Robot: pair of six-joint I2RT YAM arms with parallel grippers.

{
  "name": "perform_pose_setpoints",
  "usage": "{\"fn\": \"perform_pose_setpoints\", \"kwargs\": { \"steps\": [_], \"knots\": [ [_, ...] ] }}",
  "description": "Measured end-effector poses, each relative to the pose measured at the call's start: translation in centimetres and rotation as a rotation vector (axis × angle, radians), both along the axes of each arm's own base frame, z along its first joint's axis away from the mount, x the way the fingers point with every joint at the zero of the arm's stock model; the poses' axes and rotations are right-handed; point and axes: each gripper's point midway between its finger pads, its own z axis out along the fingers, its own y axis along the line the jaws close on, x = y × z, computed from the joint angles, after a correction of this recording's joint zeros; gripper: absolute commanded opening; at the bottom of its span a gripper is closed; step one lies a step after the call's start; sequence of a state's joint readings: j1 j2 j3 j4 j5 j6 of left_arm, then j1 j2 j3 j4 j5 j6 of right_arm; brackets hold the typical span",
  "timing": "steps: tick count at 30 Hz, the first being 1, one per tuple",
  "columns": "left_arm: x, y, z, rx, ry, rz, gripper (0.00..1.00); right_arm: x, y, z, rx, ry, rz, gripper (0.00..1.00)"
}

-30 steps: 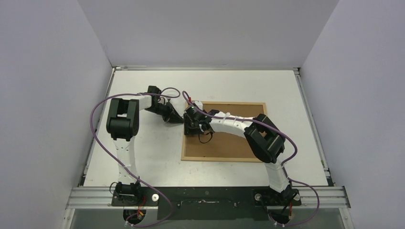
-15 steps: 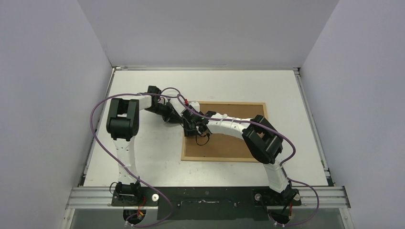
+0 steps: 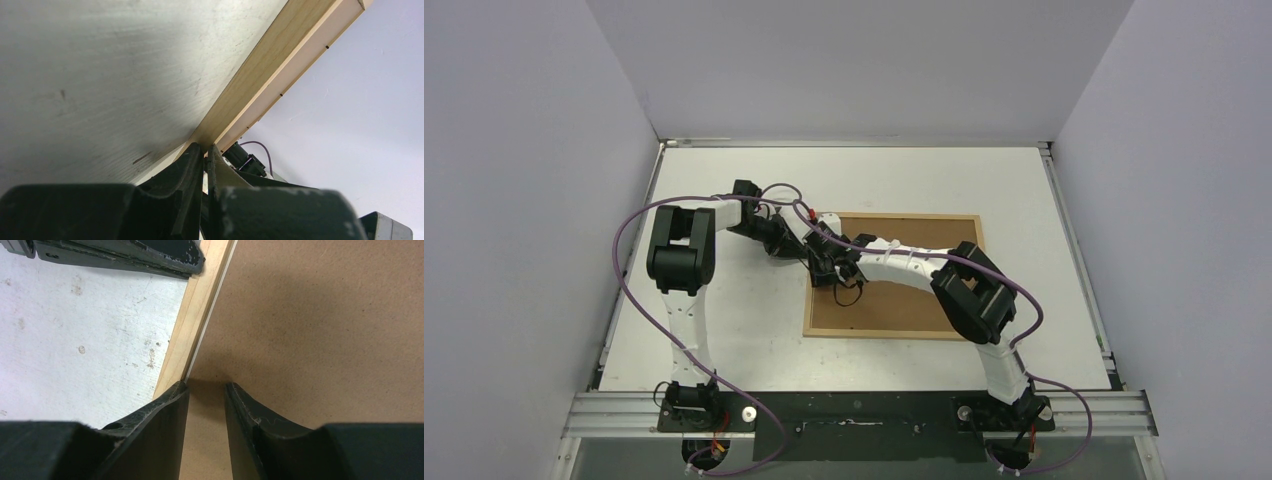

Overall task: Put the photo into the frame
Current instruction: Install the photo frame at the center of the board.

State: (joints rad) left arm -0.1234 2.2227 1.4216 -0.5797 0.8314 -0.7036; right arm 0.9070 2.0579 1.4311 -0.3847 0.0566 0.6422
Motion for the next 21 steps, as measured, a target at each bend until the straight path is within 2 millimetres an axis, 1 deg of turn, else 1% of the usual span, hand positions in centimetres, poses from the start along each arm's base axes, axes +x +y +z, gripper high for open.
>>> {"fn": "perform_pose_setpoints", "kwargs": {
  "steps": [3,14,21],
  "knots": [
    [0.00,0.00,0.00,0.000,0.000,0.000,0.03,0.01,0.01,-0.07,-0.009,-0.009,0.004,0.41],
    [0.02,0.00,-0.01,0.000,0.000,-0.001,0.02,0.08,-0.12,-0.35,-0.018,-0.011,0.001,0.44],
    [0.04,0.01,-0.01,0.000,-0.001,-0.002,0.02,-0.01,0.06,-0.43,0.022,-0.004,0.011,0.47]
  ]
}}
